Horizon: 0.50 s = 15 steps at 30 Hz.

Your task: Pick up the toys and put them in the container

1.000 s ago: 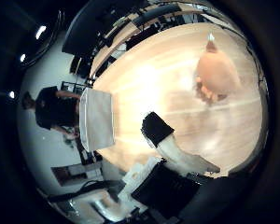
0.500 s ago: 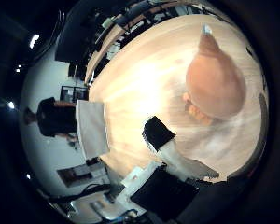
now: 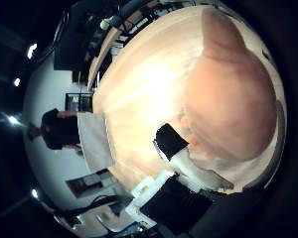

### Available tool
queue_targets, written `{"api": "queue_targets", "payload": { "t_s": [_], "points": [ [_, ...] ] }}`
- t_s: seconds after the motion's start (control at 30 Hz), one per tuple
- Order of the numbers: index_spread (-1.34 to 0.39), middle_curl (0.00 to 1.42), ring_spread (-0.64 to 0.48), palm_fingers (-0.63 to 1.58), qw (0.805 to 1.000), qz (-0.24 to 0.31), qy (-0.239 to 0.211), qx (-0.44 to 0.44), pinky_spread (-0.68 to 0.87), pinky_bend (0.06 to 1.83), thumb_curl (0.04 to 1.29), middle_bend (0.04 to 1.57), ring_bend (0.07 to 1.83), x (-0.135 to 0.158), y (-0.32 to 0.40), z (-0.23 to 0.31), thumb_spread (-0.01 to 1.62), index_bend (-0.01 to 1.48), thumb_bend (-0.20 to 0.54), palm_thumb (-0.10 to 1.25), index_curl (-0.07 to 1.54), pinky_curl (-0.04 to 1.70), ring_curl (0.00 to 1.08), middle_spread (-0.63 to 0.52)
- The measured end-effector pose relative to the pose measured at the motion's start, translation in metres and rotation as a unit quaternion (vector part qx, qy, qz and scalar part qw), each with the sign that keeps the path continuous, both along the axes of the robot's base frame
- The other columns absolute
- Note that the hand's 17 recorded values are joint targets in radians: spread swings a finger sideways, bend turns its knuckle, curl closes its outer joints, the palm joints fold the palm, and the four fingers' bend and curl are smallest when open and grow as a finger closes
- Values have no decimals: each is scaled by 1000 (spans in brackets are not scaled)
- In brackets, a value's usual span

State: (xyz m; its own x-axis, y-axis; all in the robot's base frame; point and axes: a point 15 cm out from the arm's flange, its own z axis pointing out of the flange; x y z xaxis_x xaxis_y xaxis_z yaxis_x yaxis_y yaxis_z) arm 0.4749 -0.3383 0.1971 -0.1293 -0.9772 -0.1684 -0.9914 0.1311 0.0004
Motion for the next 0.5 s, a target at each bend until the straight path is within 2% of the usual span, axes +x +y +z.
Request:
{"api": "queue_targets", "payload": {
  "t_s": [0.17,0.5],
  "points": [
    [-431,346,-18,295,999,9,31,25,358,934,292,185,594,-6,9,-21,1011,145,-29,376,295,97,184,-73],
    [-426,350,-53,304,998,16,42,33,254,1040,300,201,687,-4,13,-43,982,140,-22,406,273,100,210,-60]
  ]
}}
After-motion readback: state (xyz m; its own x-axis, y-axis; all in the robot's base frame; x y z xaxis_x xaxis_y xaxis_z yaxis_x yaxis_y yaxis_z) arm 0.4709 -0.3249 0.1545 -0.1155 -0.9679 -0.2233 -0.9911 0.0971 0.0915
